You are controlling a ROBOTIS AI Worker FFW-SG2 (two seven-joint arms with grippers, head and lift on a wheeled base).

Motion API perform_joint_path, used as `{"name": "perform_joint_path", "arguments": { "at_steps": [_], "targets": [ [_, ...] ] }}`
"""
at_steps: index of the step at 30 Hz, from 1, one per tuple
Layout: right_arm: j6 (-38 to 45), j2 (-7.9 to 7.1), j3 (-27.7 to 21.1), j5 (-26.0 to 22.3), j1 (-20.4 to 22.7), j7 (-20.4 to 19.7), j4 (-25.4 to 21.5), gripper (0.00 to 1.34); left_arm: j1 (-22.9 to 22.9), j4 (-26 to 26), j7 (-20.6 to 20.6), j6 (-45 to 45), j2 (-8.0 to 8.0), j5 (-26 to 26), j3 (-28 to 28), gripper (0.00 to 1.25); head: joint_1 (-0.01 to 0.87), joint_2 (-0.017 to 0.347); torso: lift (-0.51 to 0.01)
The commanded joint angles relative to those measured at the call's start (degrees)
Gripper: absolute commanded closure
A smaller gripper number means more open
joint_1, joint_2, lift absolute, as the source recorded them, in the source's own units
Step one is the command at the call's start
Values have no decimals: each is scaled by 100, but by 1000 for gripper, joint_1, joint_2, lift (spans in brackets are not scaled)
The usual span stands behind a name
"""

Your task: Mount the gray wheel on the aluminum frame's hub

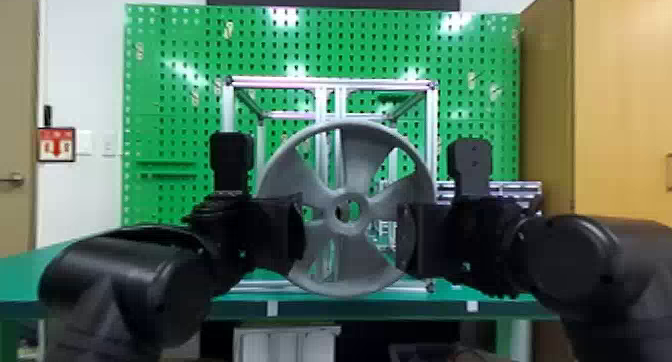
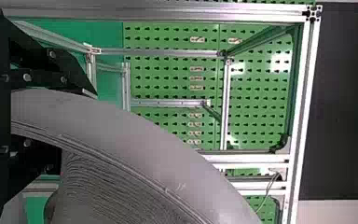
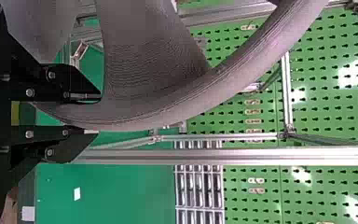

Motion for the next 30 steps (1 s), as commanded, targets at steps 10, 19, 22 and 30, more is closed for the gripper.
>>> {"name": "perform_joint_path", "arguments": {
  "at_steps": [10, 19, 22, 30],
  "targets": [
    [15, 4, -107, 0, 62, -46, -90, 1181, 175, -371, -7, 196, 265, 172, 128, 884, -5, 6, -499],
    [7, 4, -124, 17, 62, -73, -99, 1181, 192, -424, 2, 188, 248, 286, 40, 886, -5, 6, -499],
    [-2, 4, -98, 17, 36, -108, -99, 1181, 183, -415, -7, 196, 248, 260, 5, 886, -5, 6, -499],
    [33, 4, -98, 26, 71, -134, -99, 1181, 175, -415, -7, 188, 248, 216, 31, 886, -5, 6, -499]
  ]
}}
